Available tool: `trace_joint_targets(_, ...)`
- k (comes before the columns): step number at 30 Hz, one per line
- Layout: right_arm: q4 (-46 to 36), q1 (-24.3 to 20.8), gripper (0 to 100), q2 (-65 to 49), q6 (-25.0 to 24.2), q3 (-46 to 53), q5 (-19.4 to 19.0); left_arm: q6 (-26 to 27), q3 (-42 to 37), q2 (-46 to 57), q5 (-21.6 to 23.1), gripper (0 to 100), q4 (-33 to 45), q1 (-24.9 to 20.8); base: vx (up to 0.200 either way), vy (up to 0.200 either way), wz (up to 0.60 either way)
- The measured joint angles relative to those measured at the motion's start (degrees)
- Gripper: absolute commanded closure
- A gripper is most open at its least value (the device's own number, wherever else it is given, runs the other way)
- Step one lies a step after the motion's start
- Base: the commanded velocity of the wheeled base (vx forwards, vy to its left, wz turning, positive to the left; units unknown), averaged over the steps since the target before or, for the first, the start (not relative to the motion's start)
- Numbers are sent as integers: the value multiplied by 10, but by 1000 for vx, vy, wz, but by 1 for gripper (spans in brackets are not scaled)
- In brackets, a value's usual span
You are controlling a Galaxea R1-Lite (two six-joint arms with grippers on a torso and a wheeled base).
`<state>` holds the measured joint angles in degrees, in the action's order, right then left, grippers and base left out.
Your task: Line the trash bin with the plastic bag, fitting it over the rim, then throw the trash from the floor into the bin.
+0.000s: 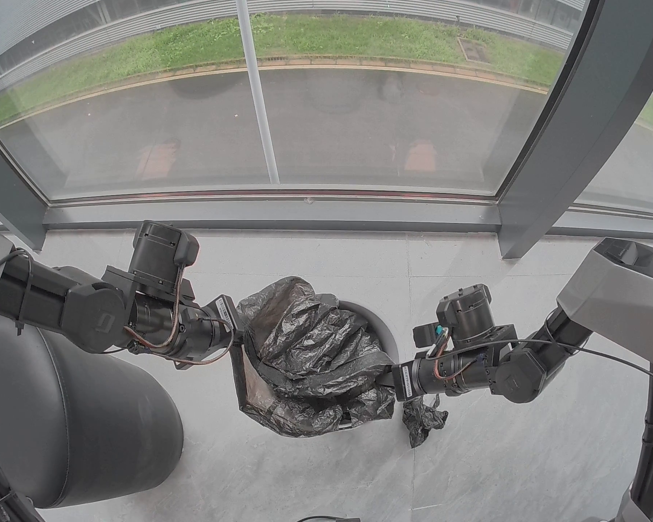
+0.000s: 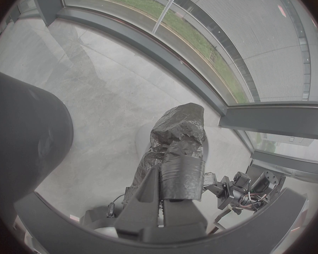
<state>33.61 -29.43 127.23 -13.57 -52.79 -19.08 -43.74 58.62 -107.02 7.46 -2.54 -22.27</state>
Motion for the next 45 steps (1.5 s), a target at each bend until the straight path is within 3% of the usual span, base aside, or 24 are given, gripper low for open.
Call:
trace_joint_targets(14, 61, 18, 100, -35, 18, 103, 0, -13, -30, 1, 8, 100, 4, -33, 0, 0, 0)
trace_joint_targets(31, 66, 51, 100, -15, 35, 114, 0, -21, -15, -24, 8, 100, -5, -37, 0, 0, 0)
trace_joint_targets(32, 66, 52, 0, -15, 35, 114, 0, -21, -14, -25, 8, 100, -5, -37, 0, 0, 0)
trace_joint_targets(45, 97, 52, 0, -60, 41, 155, 1, -22, -12, -24, 8, 100, -4, -38, 0, 0, 0)
